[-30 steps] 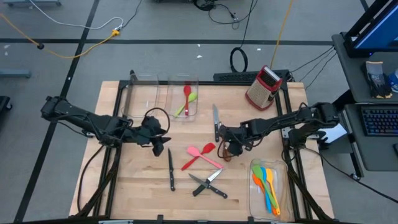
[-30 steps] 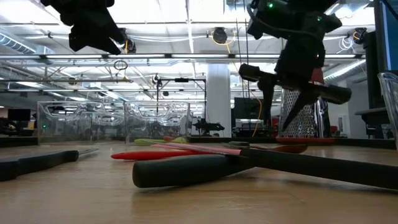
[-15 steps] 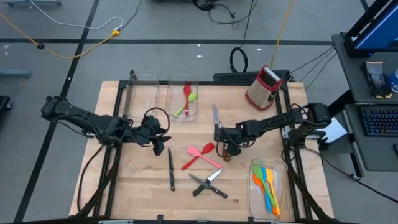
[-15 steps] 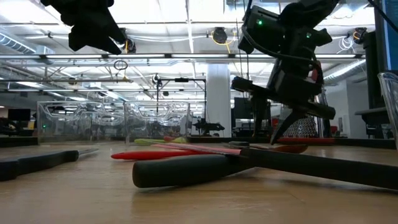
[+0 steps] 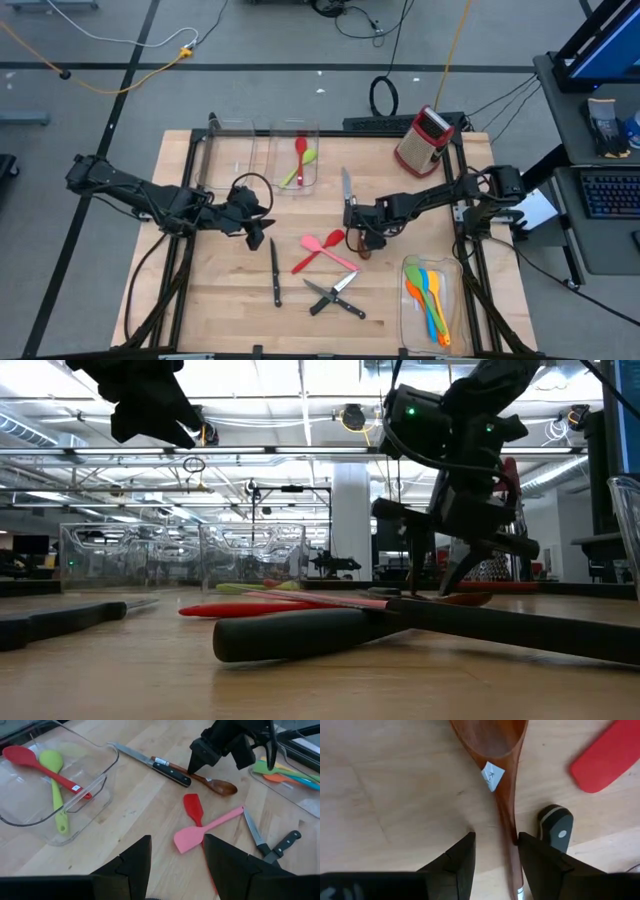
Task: Pick & Place Kitchen Items
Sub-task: Put the brown serving spoon into the top right transparent bin
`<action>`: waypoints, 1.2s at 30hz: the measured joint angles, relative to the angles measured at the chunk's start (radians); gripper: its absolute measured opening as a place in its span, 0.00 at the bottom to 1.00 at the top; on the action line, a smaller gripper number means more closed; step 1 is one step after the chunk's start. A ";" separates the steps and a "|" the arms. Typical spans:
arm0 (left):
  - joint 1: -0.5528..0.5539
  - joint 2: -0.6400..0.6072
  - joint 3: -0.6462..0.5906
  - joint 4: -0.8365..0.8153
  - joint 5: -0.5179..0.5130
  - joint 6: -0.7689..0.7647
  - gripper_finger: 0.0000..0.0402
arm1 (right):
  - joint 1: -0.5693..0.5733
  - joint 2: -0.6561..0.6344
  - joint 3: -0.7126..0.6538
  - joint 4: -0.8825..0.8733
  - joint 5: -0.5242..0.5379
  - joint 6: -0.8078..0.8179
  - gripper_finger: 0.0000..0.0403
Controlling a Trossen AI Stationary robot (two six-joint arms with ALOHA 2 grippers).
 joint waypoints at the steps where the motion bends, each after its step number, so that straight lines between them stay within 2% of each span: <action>1: 0.000 0.000 0.000 -0.001 0.000 0.000 0.46 | 0.000 0.004 0.000 0.001 0.004 0.000 0.35; 14: 0.000 0.000 0.000 0.000 0.002 0.003 0.46 | 0.000 0.025 0.000 -0.015 -0.001 0.011 0.35; 24: -0.001 0.000 0.000 0.000 0.002 0.002 0.46 | -0.001 0.027 -0.002 -0.025 -0.048 0.141 0.34; 28: -0.001 0.000 0.000 0.000 0.002 0.001 0.46 | -0.001 0.027 -0.008 -0.031 -0.051 0.159 0.27; 36: -0.001 0.000 0.000 0.013 0.003 0.000 0.46 | 0.000 0.026 -0.063 -0.029 -0.055 0.165 0.06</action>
